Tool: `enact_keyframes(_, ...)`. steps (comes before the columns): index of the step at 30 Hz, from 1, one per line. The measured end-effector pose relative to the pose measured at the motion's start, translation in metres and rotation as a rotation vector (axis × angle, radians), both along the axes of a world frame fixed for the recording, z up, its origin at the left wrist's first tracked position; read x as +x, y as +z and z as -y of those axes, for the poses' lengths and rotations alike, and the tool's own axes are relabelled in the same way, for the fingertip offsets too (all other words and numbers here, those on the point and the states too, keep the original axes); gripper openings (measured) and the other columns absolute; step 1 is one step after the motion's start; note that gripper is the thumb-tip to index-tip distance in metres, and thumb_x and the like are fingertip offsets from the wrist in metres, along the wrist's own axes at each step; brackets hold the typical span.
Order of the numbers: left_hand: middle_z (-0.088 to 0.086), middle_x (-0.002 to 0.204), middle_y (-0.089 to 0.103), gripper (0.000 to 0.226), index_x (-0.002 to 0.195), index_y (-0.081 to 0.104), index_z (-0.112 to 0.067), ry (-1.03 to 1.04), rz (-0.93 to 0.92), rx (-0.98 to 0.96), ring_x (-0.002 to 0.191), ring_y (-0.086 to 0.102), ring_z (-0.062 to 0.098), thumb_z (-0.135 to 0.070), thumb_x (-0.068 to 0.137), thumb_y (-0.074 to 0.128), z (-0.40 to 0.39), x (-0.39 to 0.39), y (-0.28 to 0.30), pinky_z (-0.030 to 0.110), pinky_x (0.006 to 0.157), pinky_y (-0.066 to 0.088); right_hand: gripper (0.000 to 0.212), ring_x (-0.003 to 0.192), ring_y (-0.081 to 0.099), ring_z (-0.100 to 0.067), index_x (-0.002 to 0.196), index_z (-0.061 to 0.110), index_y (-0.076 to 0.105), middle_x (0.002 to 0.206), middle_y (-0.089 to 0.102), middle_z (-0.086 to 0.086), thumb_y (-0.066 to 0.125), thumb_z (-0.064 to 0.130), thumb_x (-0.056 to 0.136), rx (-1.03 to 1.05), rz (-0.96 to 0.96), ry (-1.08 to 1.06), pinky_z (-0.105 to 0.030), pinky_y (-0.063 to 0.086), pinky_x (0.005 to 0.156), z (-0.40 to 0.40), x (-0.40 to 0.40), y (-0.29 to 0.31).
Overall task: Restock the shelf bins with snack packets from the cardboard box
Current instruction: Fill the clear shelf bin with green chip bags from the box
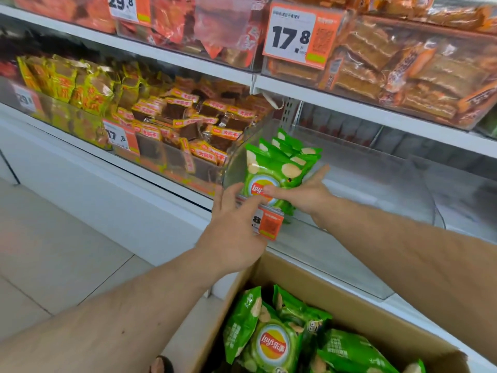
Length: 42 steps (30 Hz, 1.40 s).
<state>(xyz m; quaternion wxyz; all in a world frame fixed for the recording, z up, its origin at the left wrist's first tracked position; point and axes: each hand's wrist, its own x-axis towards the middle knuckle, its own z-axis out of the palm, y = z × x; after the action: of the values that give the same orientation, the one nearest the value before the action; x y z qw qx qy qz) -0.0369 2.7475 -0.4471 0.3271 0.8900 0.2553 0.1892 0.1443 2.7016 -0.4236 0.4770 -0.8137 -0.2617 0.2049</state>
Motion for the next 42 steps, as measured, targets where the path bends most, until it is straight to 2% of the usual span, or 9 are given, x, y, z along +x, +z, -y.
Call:
enact_keyframes(4, -0.001, 0.156, 0.009, 0.066, 0.139, 0.041, -0.044, 0.000, 0.041, -0.015, 0.149, -0.010, 0.026, -0.015, 0.084, 0.063, 0.004, -0.001, 0.004, 0.040, 0.121, 0.008, 0.084, 0.112, 0.061, -0.012, 0.129, 0.026, 0.060, 0.125, 0.067, 0.007, 0.089, 0.050, 0.054, -0.155, -0.107, 0.282, -0.030, 0.046, 0.089, -0.002, 0.000, -0.004)
enact_keyframes(11, 0.002, 0.154, 0.014, 0.064, 0.140, 0.042, -0.039, 0.019, 0.040, 0.018, 0.148, -0.009, 0.032, -0.019, 0.084, 0.066, 0.007, 0.002, 0.004, 0.044, 0.123, 0.005, 0.105, 0.114, 0.063, -0.014, 0.124, 0.037, 0.063, 0.122, 0.068, 0.015, 0.087, 0.077, 0.030, -0.158, -0.014, 0.344, -0.042, 0.052, 0.098, -0.015, 0.032, -0.028)
enact_keyframes(17, 0.004, 0.163, -0.008, 0.076, 0.149, 0.025, -0.041, 0.019, -0.104, 0.089, 0.147, -0.024, 0.035, -0.025, 0.086, 0.064, 0.010, -0.001, 0.009, 0.046, 0.120, -0.005, 0.094, 0.116, 0.063, -0.013, 0.129, 0.021, 0.062, 0.123, 0.069, 0.005, 0.092, 0.051, 0.045, -0.097, -0.136, 0.412, -0.031, 0.051, 0.095, 0.001, 0.005, -0.003)
enact_keyframes(21, 0.002, 0.161, -0.021, 0.087, 0.153, 0.011, -0.039, 0.075, -0.232, 0.197, 0.145, -0.028, 0.037, -0.036, 0.084, 0.064, 0.018, 0.001, 0.013, 0.051, 0.119, 0.000, 0.075, 0.121, 0.055, -0.016, 0.130, 0.022, 0.059, 0.122, 0.067, 0.007, 0.083, 0.041, 0.062, -0.195, -0.198, 0.388, -0.038, 0.041, 0.104, 0.016, 0.002, 0.009)
enact_keyframes(26, 0.004, 0.149, 0.017, 0.073, 0.145, 0.034, -0.026, 0.045, -0.014, 0.300, 0.138, 0.014, 0.026, -0.032, 0.078, 0.065, 0.030, -0.002, 0.014, 0.039, 0.111, 0.019, 0.051, 0.117, 0.057, -0.024, 0.121, 0.012, 0.049, 0.105, 0.059, -0.002, 0.076, 0.031, 0.082, -0.265, -0.243, 0.251, -0.037, 0.049, 0.102, 0.047, -0.008, 0.029)
enact_keyframes(30, 0.005, 0.128, 0.043, 0.060, 0.130, 0.048, -0.016, -0.096, 0.064, 0.199, 0.120, 0.039, 0.025, -0.031, 0.072, 0.055, 0.038, -0.006, 0.014, 0.038, 0.102, 0.034, 0.096, 0.116, 0.057, -0.026, 0.146, 0.004, 0.032, 0.138, 0.047, -0.010, 0.081, 0.048, 0.075, -0.390, 0.212, 0.087, -0.037, 0.054, 0.092, 0.076, -0.016, 0.033)
enact_keyframes(33, 0.005, 0.125, 0.050, 0.056, 0.133, 0.046, -0.012, -0.213, -0.009, 0.083, 0.118, 0.044, 0.021, -0.019, 0.081, 0.066, 0.051, -0.006, 0.003, 0.033, 0.100, 0.038, 0.050, 0.104, 0.061, -0.028, 0.125, 0.008, 0.058, 0.124, 0.058, -0.012, 0.072, 0.029, 0.082, -0.159, 0.971, 0.031, -0.037, 0.048, 0.086, 0.111, -0.036, 0.024)
enact_keyframes(36, 0.004, 0.124, 0.055, 0.061, 0.135, 0.047, -0.015, -0.305, -0.169, 0.045, 0.117, 0.049, 0.021, -0.023, 0.077, 0.067, 0.066, -0.005, -0.012, 0.034, 0.097, 0.043, 0.013, 0.071, 0.057, -0.018, 0.083, 0.013, 0.067, 0.080, 0.065, -0.003, 0.064, 0.020, 0.072, 0.062, 1.116, 0.163, -0.031, 0.045, 0.066, 0.152, -0.067, -0.006)
enact_keyframes(42, -0.003, 0.126, 0.053, 0.055, 0.139, 0.042, -0.017, -0.483, -0.424, -0.023, 0.109, 0.050, 0.012, -0.019, 0.090, 0.065, 0.086, -0.005, -0.025, 0.022, 0.087, 0.040, 0.035, 0.096, 0.062, -0.022, 0.100, 0.026, 0.060, 0.098, 0.065, 0.004, 0.066, 0.049, 0.074, -0.863, 0.501, 0.454, -0.034, 0.052, 0.077, 0.219, -0.088, -0.082)
